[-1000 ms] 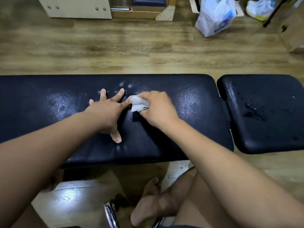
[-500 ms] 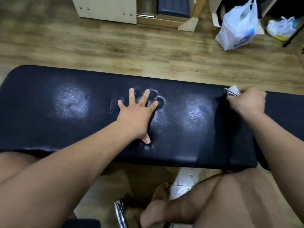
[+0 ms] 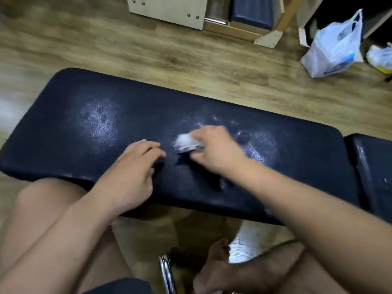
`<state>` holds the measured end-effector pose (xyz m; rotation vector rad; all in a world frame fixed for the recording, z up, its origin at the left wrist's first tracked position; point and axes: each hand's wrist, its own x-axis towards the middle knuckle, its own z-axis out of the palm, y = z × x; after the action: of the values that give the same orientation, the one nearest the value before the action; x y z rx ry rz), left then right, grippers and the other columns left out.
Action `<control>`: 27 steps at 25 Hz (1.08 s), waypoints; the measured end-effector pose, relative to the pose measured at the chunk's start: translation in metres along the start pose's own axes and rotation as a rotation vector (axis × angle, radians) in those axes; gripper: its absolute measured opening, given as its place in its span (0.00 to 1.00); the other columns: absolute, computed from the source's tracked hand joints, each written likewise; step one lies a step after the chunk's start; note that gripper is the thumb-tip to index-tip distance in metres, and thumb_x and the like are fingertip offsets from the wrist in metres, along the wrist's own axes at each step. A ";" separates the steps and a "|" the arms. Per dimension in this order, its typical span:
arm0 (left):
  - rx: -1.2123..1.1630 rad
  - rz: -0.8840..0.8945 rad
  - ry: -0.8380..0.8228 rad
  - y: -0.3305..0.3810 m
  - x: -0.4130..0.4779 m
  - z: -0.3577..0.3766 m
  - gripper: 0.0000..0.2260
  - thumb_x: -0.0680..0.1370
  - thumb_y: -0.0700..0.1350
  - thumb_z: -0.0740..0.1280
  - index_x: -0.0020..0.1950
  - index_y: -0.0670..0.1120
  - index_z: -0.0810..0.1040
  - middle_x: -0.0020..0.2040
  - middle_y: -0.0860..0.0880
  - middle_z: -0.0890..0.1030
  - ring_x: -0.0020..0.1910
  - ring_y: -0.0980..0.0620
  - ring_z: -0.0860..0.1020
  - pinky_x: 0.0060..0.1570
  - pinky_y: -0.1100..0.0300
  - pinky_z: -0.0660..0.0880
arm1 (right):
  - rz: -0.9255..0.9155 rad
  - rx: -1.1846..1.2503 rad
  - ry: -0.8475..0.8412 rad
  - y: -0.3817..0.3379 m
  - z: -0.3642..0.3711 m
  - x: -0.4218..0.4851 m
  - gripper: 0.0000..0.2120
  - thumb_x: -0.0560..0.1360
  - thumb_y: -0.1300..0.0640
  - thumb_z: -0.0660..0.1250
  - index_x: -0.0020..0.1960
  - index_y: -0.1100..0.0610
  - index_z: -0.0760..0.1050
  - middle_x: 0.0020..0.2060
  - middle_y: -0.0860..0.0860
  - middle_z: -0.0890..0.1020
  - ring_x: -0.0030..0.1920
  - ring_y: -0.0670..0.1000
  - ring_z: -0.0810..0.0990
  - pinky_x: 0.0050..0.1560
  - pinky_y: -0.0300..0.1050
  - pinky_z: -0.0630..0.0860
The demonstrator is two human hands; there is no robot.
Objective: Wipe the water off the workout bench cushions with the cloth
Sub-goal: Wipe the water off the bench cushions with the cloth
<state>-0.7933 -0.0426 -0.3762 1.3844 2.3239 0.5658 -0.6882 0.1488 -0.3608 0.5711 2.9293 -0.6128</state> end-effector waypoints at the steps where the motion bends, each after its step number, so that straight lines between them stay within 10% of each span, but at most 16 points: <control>1: -0.001 0.022 0.009 0.001 0.000 0.004 0.20 0.72 0.33 0.65 0.62 0.46 0.76 0.67 0.49 0.72 0.70 0.43 0.66 0.70 0.47 0.65 | 0.143 -0.001 0.076 0.033 -0.015 -0.008 0.10 0.69 0.56 0.68 0.49 0.56 0.81 0.43 0.57 0.84 0.45 0.58 0.81 0.46 0.47 0.76; 6: 0.038 0.130 0.054 0.019 0.016 0.013 0.17 0.75 0.39 0.66 0.64 0.47 0.75 0.65 0.50 0.74 0.67 0.46 0.69 0.67 0.49 0.67 | 0.888 -0.211 0.248 0.198 -0.080 -0.102 0.22 0.70 0.43 0.52 0.34 0.59 0.73 0.32 0.62 0.78 0.33 0.60 0.76 0.37 0.48 0.71; 10: 0.061 0.086 0.110 0.022 0.005 0.018 0.16 0.75 0.39 0.64 0.63 0.47 0.75 0.62 0.50 0.75 0.61 0.44 0.71 0.62 0.46 0.70 | 0.730 -0.193 0.330 0.079 -0.020 -0.078 0.16 0.70 0.46 0.62 0.47 0.58 0.79 0.37 0.59 0.82 0.40 0.62 0.81 0.41 0.48 0.77; 16: 0.141 0.113 0.025 0.033 -0.025 0.021 0.22 0.69 0.38 0.58 0.63 0.46 0.75 0.61 0.49 0.76 0.61 0.43 0.72 0.61 0.48 0.71 | 0.197 0.164 0.026 -0.068 0.048 -0.139 0.17 0.68 0.53 0.67 0.56 0.52 0.79 0.49 0.54 0.80 0.52 0.57 0.79 0.55 0.48 0.76; 21: 0.289 0.046 -0.066 0.053 -0.030 0.035 0.20 0.77 0.46 0.64 0.69 0.48 0.70 0.67 0.49 0.70 0.67 0.44 0.66 0.65 0.49 0.66 | 0.609 0.107 0.506 0.061 -0.016 -0.201 0.09 0.69 0.54 0.68 0.48 0.54 0.80 0.42 0.56 0.84 0.47 0.59 0.81 0.51 0.47 0.74; 27: 0.412 0.028 -0.091 0.060 -0.023 0.036 0.19 0.76 0.53 0.64 0.66 0.51 0.71 0.62 0.49 0.73 0.63 0.44 0.67 0.59 0.48 0.70 | 1.109 -0.053 0.462 0.122 -0.019 -0.248 0.16 0.69 0.59 0.64 0.56 0.58 0.78 0.47 0.65 0.82 0.51 0.67 0.78 0.52 0.55 0.77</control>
<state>-0.7205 -0.0318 -0.3737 1.5798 2.4388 0.0244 -0.4125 0.1752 -0.3467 2.2803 2.3188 -0.2489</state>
